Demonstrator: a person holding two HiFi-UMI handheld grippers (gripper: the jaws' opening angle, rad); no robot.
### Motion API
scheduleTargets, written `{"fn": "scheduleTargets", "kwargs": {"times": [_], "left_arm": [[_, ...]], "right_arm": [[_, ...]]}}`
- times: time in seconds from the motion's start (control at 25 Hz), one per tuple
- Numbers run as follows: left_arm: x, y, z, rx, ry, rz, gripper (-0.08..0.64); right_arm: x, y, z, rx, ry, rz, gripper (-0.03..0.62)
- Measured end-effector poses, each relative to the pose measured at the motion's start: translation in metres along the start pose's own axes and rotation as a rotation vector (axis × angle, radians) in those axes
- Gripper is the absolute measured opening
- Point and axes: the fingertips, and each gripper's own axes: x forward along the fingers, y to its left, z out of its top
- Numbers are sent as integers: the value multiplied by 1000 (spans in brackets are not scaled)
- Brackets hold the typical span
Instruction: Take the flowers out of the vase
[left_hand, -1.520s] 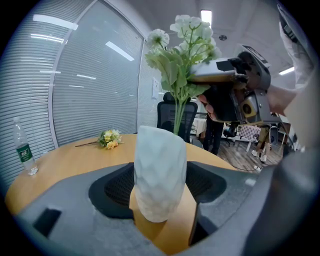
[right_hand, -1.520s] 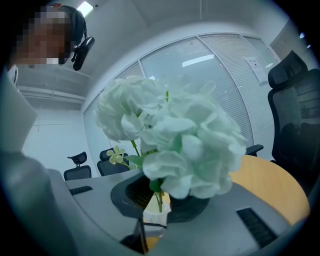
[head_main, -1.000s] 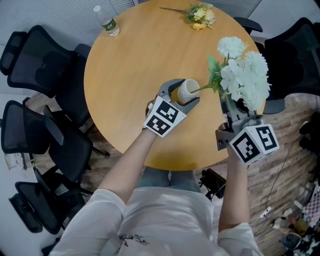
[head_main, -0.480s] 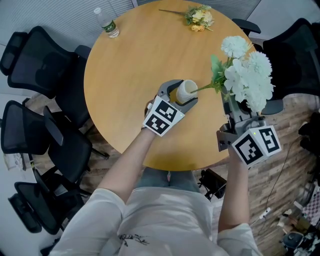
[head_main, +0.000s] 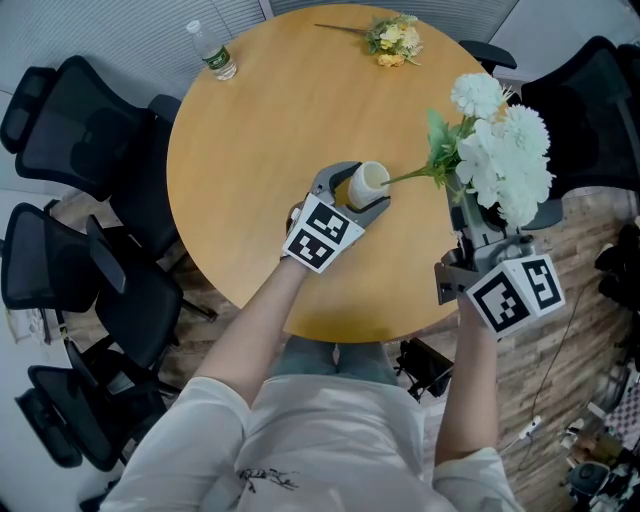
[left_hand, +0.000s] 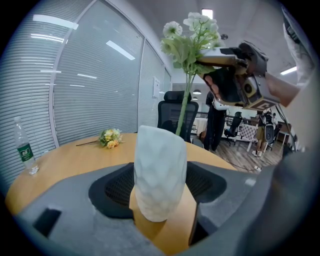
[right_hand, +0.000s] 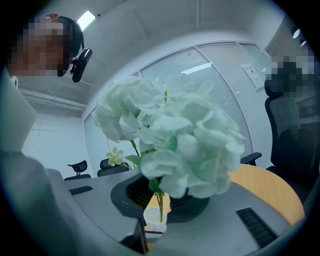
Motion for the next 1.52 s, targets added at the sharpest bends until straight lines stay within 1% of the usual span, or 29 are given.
{"fn": "scheduleTargets", "kwargs": {"times": [0.44,0.6,0.76,1.04,1.16,1.32,1.52], "left_arm": [[0,5,3,-10,-3,4,324],[-1,5,-7,-8,2,4,324],[0,4,0,-7,2,1,324],[2,6,6,-10,6,1,324],[3,7,3,-7,20,1,324],[1,6,4,1,8,5,324],[1,7,1,-16,8,7,324]], "right_arm": [[-6,0,14,-3,-19,-1,49],[-9,1,4,-16,-11,-10,49],[-12,-3,3,-25,9,-20,48],[-15,-14,-19,-24,75,-39,48],[-18,-17,-31,-14,97,-46,48],[-23,-17,-46,4,115,-48,48],[-27,-14,-63,23,143,-44,48]]}}
